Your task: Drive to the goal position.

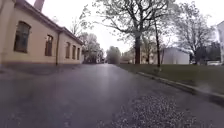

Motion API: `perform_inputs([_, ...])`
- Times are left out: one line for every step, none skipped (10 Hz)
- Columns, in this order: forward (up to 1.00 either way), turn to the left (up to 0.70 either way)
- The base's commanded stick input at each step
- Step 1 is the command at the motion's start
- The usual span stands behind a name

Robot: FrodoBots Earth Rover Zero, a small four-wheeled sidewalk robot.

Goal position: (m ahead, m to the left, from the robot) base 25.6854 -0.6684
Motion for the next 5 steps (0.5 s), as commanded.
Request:
perform_inputs([1.00,0.00])
perform_inputs([1.00,0.00])
perform_inputs([1.00,0.00])
perform_inputs([1.00,0.00])
perform_inputs([1.00,0.00])
